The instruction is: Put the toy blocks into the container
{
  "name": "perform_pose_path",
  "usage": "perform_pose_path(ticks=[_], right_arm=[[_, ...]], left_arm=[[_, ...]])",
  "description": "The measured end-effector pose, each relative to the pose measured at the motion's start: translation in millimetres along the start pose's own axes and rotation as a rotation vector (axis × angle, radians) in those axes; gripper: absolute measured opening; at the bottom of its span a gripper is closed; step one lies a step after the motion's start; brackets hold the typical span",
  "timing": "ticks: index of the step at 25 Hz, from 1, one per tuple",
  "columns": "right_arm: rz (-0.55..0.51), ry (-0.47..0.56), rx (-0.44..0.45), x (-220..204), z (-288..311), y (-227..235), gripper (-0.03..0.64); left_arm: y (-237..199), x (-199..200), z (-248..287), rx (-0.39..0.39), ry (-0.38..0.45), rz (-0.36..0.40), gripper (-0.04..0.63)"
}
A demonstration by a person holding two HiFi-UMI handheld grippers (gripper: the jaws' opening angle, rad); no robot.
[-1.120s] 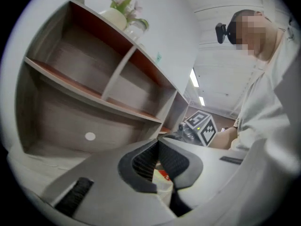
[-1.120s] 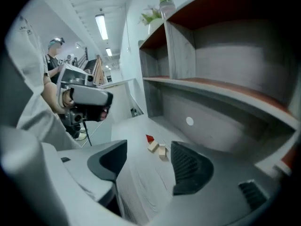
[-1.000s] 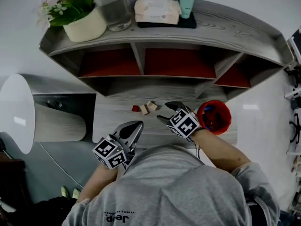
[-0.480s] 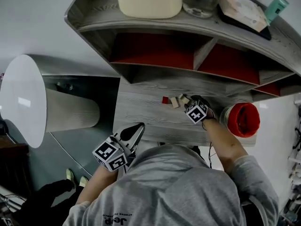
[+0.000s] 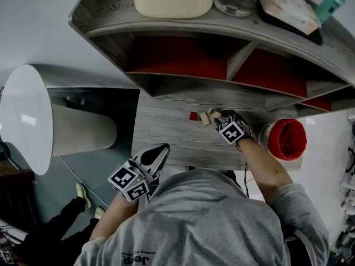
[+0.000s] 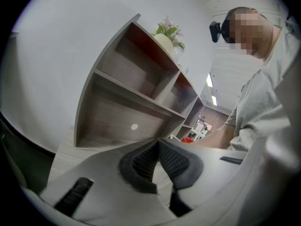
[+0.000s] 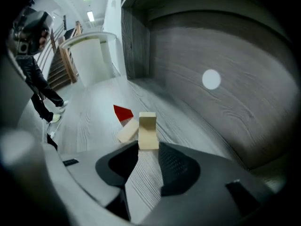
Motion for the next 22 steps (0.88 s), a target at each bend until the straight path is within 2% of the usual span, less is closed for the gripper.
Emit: perform_pose_path(ticks=[6,10,13,16,22], right_arm=[[0.030,0.213,0.025,39.4,-128.2,0.7,0.161],[-0.001,0.292,0.032,24.1,-230.9,13.9,0.161],[-0.004,0.308,0.010,-15.4,-293.3,41.7,0.161],[-0.014,0.277,0.005,-69.8,-336.6,66.6,0.161],[-0.002,0.165,-0.012,-170.3,-364.6,106.8,0.163]], left_arm=[[48.4,16.7,45.8,-0.078,0.018,0.054,0.014],[108.6,22.0,96.9,-0.149,0.025,0.099,0.014],[158.6,22.0,150.3,-0.226,0.030,0.134,0.014],[211.0,11.9,197.6,-0.281,0.026,0.147,0.014],[290.3,-12.2,264.6,-0.343,-0.001,0.155,0.014]])
Point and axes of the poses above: the fingertips, and each gripper's own axes: z forward along the fingers, y to its right, x out of its top, the point moved 4 cm from there along -z, backward along the fingers
